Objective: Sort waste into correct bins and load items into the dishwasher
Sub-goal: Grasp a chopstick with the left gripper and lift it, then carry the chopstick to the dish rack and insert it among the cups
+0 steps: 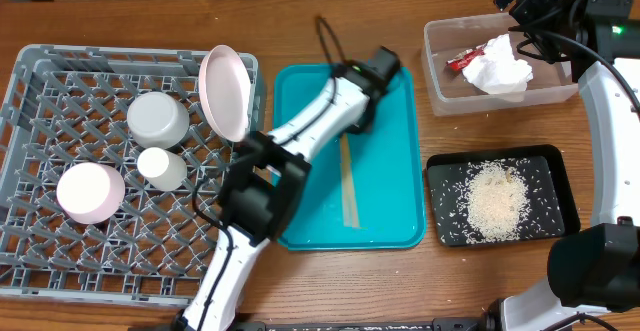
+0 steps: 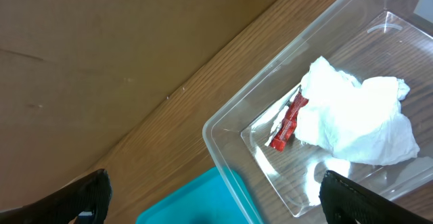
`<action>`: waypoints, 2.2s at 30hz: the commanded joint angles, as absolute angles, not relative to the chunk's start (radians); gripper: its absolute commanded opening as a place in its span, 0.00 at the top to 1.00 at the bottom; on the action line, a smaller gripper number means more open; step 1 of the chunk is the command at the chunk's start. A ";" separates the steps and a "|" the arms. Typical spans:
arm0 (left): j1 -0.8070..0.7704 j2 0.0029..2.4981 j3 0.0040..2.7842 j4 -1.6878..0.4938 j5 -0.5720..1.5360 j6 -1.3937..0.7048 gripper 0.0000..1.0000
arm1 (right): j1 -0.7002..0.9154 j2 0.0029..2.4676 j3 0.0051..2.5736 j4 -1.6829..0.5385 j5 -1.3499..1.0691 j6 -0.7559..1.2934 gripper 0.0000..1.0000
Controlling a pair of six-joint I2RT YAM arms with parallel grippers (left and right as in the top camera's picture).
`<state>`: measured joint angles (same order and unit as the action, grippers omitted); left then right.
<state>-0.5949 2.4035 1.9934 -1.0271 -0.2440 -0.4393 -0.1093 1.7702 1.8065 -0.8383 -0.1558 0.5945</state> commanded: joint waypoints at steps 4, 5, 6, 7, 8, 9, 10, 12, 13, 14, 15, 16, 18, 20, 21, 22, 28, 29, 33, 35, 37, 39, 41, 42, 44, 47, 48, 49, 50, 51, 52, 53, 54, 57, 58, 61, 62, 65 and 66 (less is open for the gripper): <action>-0.503 2.438 2.101 -1.127 -0.262 -0.449 0.77 | -0.107 1.764 1.820 -0.834 -0.147 0.586 0.00; -0.495 2.438 2.130 -1.148 -0.262 -0.449 0.76 | -0.107 1.764 1.820 -0.834 -0.147 0.586 0.00; -0.487 2.438 2.167 -1.174 -0.262 -0.449 0.75 | -0.107 1.764 1.820 -0.834 -0.147 0.586 0.00; -0.482 2.438 2.198 -1.196 -0.262 -0.449 0.73 | -0.107 1.764 1.820 -0.834 -0.147 0.586 0.00; -0.477 2.438 2.229 -1.220 -0.262 -0.449 0.69 | -0.107 1.764 1.820 -0.834 -0.147 0.586 0.00; -0.473 2.438 2.264 -1.250 -0.261 -0.449 0.64 | -0.107 1.764 1.820 -0.834 -0.147 0.586 0.00; -0.472 2.438 2.296 -1.282 -0.257 -0.449 0.57 | -0.107 1.764 1.820 -0.834 -0.147 0.586 0.00; -0.472 2.438 2.341 -1.334 -0.241 -0.449 0.36 | -0.107 1.764 1.820 -0.834 -0.147 0.586 0.00; -0.472 2.438 2.358 -1.360 -0.227 -0.450 0.28 | -0.107 1.764 1.820 -0.834 -0.147 0.586 0.00; -0.472 2.438 2.373 -1.388 -0.202 -0.449 0.25 | -0.107 1.764 1.820 -0.834 -0.147 0.586 0.00; -0.471 2.438 2.379 -1.408 -0.175 -0.450 0.25 | -0.107 1.764 1.820 -0.834 -0.147 0.586 0.00; -0.471 2.438 2.380 -1.436 -0.131 -0.450 0.25 | -0.107 1.764 1.820 -0.834 -0.147 0.586 0.00; -0.471 2.439 2.375 -1.476 -0.063 -0.450 0.26 | -0.107 1.764 1.820 -0.834 -0.147 0.586 0.00; -0.471 2.439 2.351 -1.517 -0.001 -0.463 0.29 | -0.107 1.764 1.820 -0.834 -0.147 0.586 0.00; -0.473 2.439 2.335 -1.535 0.016 -0.480 0.31 | -0.107 1.764 1.820 -0.834 -0.147 0.586 0.00; -0.475 2.439 2.318 -1.545 0.025 -0.495 0.33 | -0.107 1.764 1.820 -0.834 -0.147 0.586 0.00; -0.488 2.439 2.149 -1.468 0.088 -0.578 0.45 | -0.107 1.764 1.820 -0.834 -0.147 0.586 0.00; -0.490 2.440 2.114 -1.436 0.113 -0.578 0.45 | -0.107 1.764 1.820 -0.834 -0.147 0.586 0.00; -0.494 2.440 2.008 -1.317 0.135 -0.597 0.52 | -0.107 1.764 1.820 -0.834 -0.147 0.586 0.00; -0.494 2.440 1.979 -1.272 0.132 -0.616 0.55 | -0.107 1.764 1.820 -0.834 -0.147 0.586 0.00; -0.494 2.440 1.965 -1.254 0.131 -0.640 0.59 | -0.107 1.764 1.820 -0.834 -0.147 0.586 0.00; -0.494 2.440 1.958 -1.251 0.130 -0.662 0.65 | -0.107 1.764 1.820 -0.834 -0.147 0.586 0.00; -0.494 2.440 1.958 -1.251 0.129 -0.666 0.70 | -0.107 1.764 1.820 -0.834 -0.147 0.586 0.00; -0.494 2.440 1.958 -1.252 0.125 -0.665 0.71 | -0.107 1.764 1.820 -0.834 -0.147 0.586 0.00; -0.494 2.440 1.958 -1.251 0.115 -0.660 0.72 | -0.107 1.764 1.820 -0.834 -0.147 0.586 0.00; -0.494 2.440 1.959 -1.259 0.100 -0.657 0.84 | -0.107 1.764 1.820 -0.834 -0.147 0.586 0.00; -0.493 2.440 1.963 -1.266 0.101 -0.653 0.95 | -0.107 1.764 1.820 -0.834 -0.147 0.586 0.00; -0.491 2.440 1.970 -1.279 0.101 -0.651 0.96 | -0.107 1.764 1.820 -0.834 -0.147 0.586 0.00; -0.490 2.440 1.984 -1.299 0.099 -0.650 0.96 | -0.107 1.764 1.820 -0.834 -0.147 0.586 0.00; -0.488 2.440 1.998 -1.320 0.095 -0.650 0.96 | -0.107 1.764 1.820 -0.834 -0.147 0.586 0.00; -0.486 2.440 2.020 -1.347 0.089 -0.641 0.96 | -0.107 1.764 1.820 -0.834 -0.147 0.586 0.00; -0.485 2.439 2.043 -1.371 0.085 -0.628 0.96 | -0.107 1.764 1.820 -0.834 -0.147 0.586 0.00; -0.485 2.439 2.069 -1.398 0.075 -0.619 0.96 | -0.107 1.764 1.820 -0.834 -0.147 0.586 0.00; -0.485 2.439 2.167 -1.493 0.030 -0.601 0.96 | -0.107 1.764 1.820 -0.834 -0.147 0.586 0.00; -0.485 2.439 2.209 -1.527 0.007 -0.597 0.96 | -0.107 1.764 1.820 -0.834 -0.147 0.586 0.00; -0.481 2.438 2.324 -1.606 -0.047 -0.566 0.96 | -0.107 1.764 1.820 -0.834 -0.147 0.586 0.00; -0.477 2.438 2.361 -1.630 -0.057 -0.554 0.96 | -0.107 1.764 1.820 -0.834 -0.147 0.586 0.00; -0.456 2.438 2.471 -1.691 -0.062 -0.492 0.96 | -0.107 1.764 1.820 -0.834 -0.147 0.586 0.00; -0.448 2.429 2.494 -1.691 -0.047 -0.445 0.96 | -0.107 1.764 1.820 -0.834 -0.147 0.586 0.00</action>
<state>-0.4736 2.4424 2.4157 -1.6814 -0.0166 -0.5522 -0.1093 1.7702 1.8065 -0.8383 -0.1562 0.5945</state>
